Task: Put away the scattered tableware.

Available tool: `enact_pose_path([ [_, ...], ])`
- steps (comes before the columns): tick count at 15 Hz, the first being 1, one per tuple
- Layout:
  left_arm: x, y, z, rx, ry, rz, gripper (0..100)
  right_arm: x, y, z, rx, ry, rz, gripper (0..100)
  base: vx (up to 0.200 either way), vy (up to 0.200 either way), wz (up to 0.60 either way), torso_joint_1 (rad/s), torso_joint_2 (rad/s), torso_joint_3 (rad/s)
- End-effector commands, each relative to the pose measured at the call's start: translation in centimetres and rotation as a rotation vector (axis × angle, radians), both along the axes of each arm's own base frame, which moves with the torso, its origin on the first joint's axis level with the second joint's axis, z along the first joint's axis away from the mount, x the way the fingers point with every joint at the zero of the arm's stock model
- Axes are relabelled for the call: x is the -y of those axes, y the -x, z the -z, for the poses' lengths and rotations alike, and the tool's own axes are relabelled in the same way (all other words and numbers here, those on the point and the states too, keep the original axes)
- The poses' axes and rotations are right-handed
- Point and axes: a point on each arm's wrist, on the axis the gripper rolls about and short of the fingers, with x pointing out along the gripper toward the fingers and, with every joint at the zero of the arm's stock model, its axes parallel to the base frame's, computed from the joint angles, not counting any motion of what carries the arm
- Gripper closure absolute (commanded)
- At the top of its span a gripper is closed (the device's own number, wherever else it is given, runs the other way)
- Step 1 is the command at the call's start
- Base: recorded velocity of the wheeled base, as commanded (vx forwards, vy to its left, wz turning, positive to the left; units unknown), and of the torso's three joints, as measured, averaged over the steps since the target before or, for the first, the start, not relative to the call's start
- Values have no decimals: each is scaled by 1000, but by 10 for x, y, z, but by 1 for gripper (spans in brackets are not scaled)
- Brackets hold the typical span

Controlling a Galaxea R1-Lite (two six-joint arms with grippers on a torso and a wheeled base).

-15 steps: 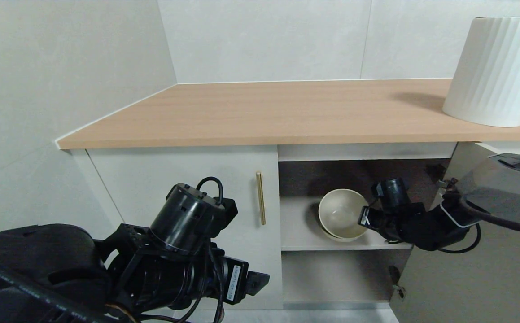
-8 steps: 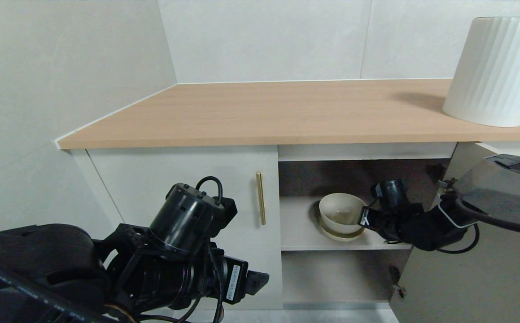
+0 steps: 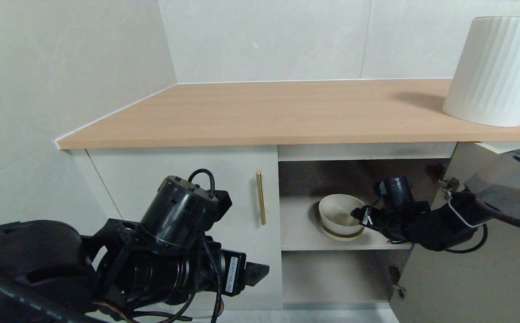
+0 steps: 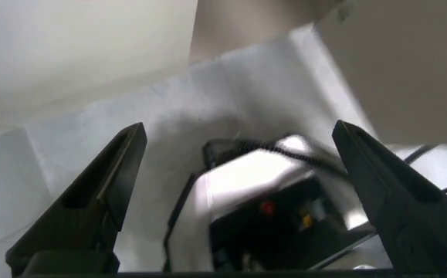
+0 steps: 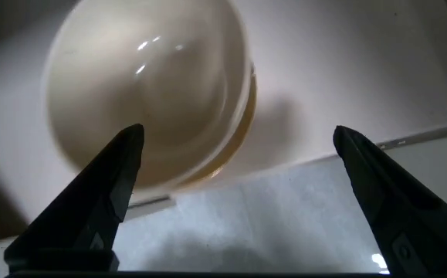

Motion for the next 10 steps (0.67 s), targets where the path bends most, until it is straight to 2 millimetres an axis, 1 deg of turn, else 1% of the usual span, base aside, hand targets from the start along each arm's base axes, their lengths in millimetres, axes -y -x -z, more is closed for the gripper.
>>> enact_pose_path([
  [1, -3, 1, -8, 22, 24, -8, 0, 0, 14, -28, 45, -17, -22, 0, 0, 0, 0, 0, 0, 0],
  [2, -24, 8, -39, 106, 110, -63, 0, 3, 69, -94, 62, -59, -182, 0, 0, 0, 0, 0, 0, 0],
  [3, -38, 17, -55, 165, 146, -77, 0, 3, 100, -125, 57, -96, -274, 0, 0, 0, 0, 0, 0, 0],
  [4, -47, 25, -62, 193, 156, -77, 0, 2, 116, -137, 44, -103, -307, 0, 0, 0, 0, 0, 0, 0],
  [5, -58, 31, -66, 222, 154, -86, 0, 2, 132, -143, 26, -99, -332, 0, 0, 0, 0, 0, 0, 0],
  [6, -63, 35, -69, 243, 153, -89, 0, 0, 145, -145, 21, -97, -360, 0, 0, 0, 0, 0, 0, 0],
  [8, -73, 39, -72, 263, 161, -118, 0, 2, 170, -150, 16, -92, -398, 0, 0, 0, 0, 0, 0, 0],
  [9, -77, 37, -71, 262, 157, -139, 0, 7, 184, -149, -8, -90, -417, 0, 0, 0, 0, 0, 0, 0],
  [10, -78, 38, -69, 256, 149, -144, 0, 12, 194, -145, -36, -82, -417, 0, 0, 0, 0, 0, 0, 0],
])
